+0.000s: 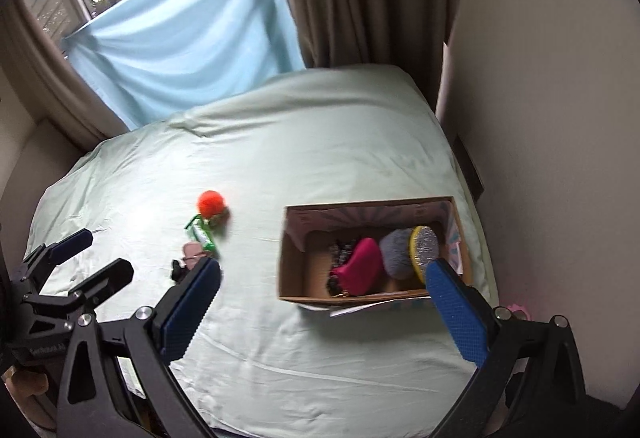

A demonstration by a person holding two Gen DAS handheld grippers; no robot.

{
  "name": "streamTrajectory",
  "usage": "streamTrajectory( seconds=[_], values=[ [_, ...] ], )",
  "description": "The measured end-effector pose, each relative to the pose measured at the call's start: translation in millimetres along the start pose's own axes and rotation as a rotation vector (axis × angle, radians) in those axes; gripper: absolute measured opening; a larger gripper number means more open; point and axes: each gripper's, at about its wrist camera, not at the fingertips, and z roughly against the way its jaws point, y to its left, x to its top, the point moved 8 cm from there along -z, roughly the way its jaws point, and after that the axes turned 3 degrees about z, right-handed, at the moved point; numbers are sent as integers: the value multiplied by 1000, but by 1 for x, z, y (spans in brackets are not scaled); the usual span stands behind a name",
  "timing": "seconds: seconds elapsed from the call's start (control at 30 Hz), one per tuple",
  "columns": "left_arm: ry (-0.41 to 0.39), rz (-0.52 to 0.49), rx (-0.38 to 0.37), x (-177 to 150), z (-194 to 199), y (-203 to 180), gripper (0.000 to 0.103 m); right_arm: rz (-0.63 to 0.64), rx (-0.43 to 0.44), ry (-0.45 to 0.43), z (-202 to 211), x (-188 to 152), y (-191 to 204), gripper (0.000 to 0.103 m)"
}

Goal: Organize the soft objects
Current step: 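Withdraw both tools from the box toward the pink fabric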

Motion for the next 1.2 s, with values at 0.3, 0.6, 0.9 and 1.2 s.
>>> streamTrajectory(
  seconds=[0.3, 0.6, 0.9, 1.2],
  values=[
    [-108, 37, 77, -25, 65, 91, 103, 40, -67, -100, 30, -10, 62, 102],
    [-93, 60, 73, -40, 62, 158, 103, 77, -63, -111, 18, -16, 117, 102],
    [-5, 0, 26, -65, -2, 223, 103, 62, -16, -90, -47, -26, 177, 102],
    [46, -99, -39, -93, -95, 270, 103, -40, 7, -56, -147, -45, 214, 102]
  ],
)
